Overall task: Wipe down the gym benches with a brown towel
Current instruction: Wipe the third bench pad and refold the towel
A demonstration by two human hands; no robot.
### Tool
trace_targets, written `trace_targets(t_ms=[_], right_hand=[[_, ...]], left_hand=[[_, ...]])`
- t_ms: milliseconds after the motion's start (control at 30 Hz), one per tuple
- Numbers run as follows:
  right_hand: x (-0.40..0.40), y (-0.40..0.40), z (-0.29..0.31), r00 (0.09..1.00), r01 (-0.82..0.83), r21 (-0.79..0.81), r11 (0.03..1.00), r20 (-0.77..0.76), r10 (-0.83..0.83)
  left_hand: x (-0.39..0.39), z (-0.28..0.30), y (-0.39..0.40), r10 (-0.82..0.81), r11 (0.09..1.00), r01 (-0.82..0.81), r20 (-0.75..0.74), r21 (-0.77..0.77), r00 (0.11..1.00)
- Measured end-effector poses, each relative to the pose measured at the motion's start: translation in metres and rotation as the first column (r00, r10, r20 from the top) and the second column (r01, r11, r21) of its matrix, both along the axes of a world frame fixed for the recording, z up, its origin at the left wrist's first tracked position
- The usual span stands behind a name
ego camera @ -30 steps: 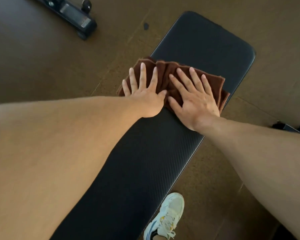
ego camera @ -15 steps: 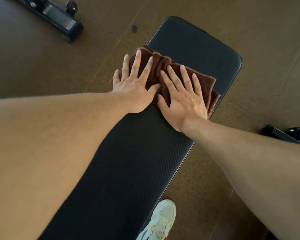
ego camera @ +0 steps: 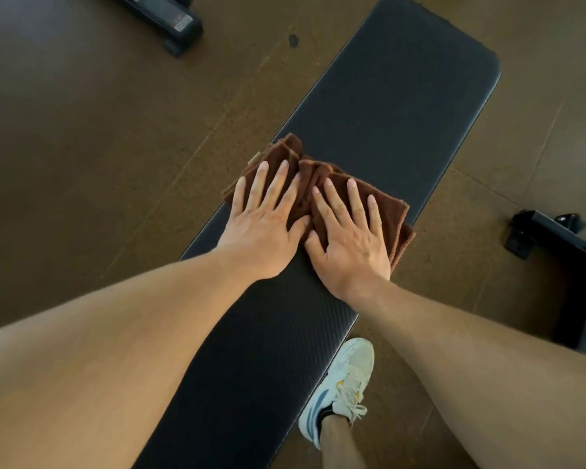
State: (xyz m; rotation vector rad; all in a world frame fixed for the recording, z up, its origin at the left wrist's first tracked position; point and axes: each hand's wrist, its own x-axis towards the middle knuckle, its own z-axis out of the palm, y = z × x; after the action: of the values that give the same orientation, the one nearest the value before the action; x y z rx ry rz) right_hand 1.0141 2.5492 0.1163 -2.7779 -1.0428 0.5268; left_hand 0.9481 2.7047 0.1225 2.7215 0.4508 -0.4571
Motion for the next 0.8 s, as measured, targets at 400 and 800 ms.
trace_targets(t_ms=[400, 800], right_hand=[[-0.141, -0.018, -0.001, 0.993, -0.106, -0.071, 0.992, -0.05, 0.103], [-0.053, -0.025, -0.014, 0.877, -0.481, 0.003, 0.877, -0.009, 0.481]], left_hand=[[-0.154, 0.011, -0.018, 0.076, 0.991, -0.084, -0.077, -0.102, 0.994], [-0.122, 0.002, -0.02, 0.141, 0.988, -0.15, -0.193, -0.033, 0.971]])
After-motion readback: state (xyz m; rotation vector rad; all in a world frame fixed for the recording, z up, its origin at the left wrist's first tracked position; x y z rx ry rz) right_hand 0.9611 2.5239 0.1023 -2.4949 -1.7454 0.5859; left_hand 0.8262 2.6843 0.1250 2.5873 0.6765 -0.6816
